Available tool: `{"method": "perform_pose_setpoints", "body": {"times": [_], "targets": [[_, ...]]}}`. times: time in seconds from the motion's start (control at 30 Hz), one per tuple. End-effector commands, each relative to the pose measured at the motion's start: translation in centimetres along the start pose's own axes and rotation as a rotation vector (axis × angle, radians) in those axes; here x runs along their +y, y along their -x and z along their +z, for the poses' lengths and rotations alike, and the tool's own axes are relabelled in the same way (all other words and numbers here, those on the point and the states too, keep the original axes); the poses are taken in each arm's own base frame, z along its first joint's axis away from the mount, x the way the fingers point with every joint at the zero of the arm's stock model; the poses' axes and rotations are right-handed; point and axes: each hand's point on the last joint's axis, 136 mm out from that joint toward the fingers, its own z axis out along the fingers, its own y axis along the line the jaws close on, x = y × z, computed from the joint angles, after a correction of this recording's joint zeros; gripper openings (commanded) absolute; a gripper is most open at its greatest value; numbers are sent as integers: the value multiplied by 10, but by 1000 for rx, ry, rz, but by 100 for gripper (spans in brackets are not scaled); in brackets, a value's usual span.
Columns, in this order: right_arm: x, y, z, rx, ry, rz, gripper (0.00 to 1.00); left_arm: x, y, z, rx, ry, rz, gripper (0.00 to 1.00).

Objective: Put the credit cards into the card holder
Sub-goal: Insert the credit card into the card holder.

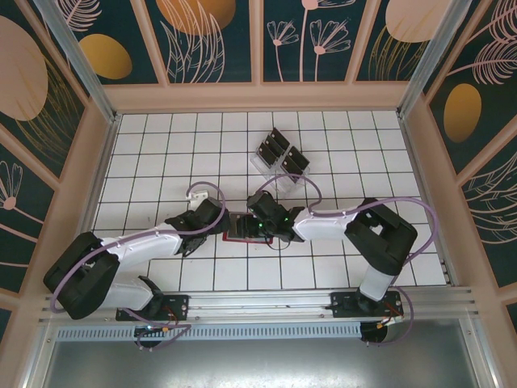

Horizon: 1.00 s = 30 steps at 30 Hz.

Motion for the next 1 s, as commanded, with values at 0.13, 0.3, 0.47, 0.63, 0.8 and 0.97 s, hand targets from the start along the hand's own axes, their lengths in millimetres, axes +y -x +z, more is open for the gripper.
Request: {"method": "perform_pose_setpoints", "body": {"times": [0.13,0.3,0.47,0.63,0.8,0.97], "targets": [[0,5,-1,-16,-13,-6,34,14,-10,2,17,46,17,99],[0,4,6,-3,-11,-3,31,15,-18,6,38,44,28,99],[2,4,12,8,-7,-4,30,13,-22,8,49,33,27,99],[7,6,15,12,4,-8,28,11,-25,10,58,21,23,99],[10,9,15,10,11,-12,27,10,-27,11,64,9,15,98],[13,10,15,10,19,-17,27,9,-29,11,69,1,9,99]]}}
